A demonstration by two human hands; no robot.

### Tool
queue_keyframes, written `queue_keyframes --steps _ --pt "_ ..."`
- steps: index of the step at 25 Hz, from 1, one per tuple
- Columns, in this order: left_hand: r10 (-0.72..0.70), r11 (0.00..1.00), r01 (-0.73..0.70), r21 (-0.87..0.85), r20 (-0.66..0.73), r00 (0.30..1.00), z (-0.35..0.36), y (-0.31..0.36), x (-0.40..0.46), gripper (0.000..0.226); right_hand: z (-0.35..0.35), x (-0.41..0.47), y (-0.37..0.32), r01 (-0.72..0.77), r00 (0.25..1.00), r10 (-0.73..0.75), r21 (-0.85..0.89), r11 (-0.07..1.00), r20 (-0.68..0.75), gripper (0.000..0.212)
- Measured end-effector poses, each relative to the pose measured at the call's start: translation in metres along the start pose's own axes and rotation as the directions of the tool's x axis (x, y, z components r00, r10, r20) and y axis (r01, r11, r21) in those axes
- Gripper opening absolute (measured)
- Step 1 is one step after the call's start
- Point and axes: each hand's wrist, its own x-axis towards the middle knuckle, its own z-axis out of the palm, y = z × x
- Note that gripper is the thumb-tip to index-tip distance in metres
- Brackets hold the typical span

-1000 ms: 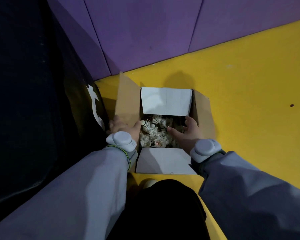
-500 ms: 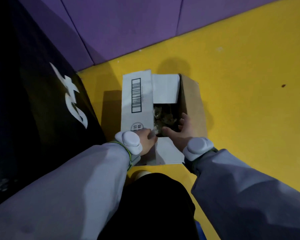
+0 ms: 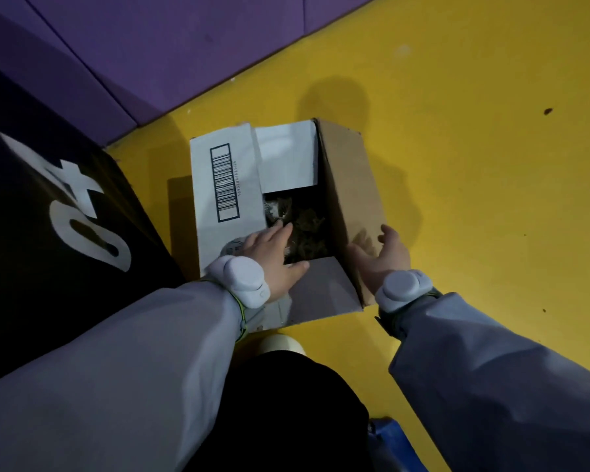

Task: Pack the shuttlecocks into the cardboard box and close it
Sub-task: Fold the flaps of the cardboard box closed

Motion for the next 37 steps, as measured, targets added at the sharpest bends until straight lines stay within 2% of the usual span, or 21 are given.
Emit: queue_keyframes --steps 3,6,10,15,22,31,34,37 --pt "0.034 0.999 -0.035 0.042 0.012 0.999 0.003 0.025 0.006 0.075 -0.012 0.013 0.032 -0.2 0.98 0.199 0.037 0.979 0.026 0.084" --pt "0.019 1.0 -0.02 0.024 0.009 1.0 0.007 0.037 0.01 0.077 -0.019 0.02 0.057 -0.307 0.95 0.305 0.033 0.951 0.073 0.088" --pt "0.004 0.999 -0.004 0.048 -0.003 1.0 0.008 0.032 0.014 0.08 -0.02 0.031 0.065 -0.314 0.943 0.308 0.03 0.949 0.121 0.087" --pt "0.011 0.997 -0.011 0.073 -0.001 1.0 0.005 0.037 0.018 0.081 -0.014 0.038 0.065 -0.359 0.925 0.33 0.152 0.921 0.189 0.079" --pt "0.007 0.998 -0.006 0.055 -0.012 1.0 -0.011 0.045 -0.004 0.078 -0.047 0.027 0.049 -0.335 0.942 0.332 0.106 0.936 0.048 0.069" --pt "0.065 0.997 -0.067 -0.024 -0.082 0.994 -0.048 0.039 -0.062 0.079 -0.083 -0.037 -0.011 -0.146 0.987 0.15 0.084 0.986 -0.051 0.061" --pt "0.075 0.995 -0.081 -0.059 -0.098 0.992 -0.058 0.027 -0.08 0.077 -0.08 -0.064 -0.04 -0.069 0.998 0.07 0.093 0.993 -0.002 0.061" --pt "0.077 0.991 -0.088 -0.096 -0.117 0.99 -0.068 0.011 -0.096 0.075 -0.064 -0.087 -0.066 0.015 0.992 -0.02 0.047 0.999 0.122 0.059"
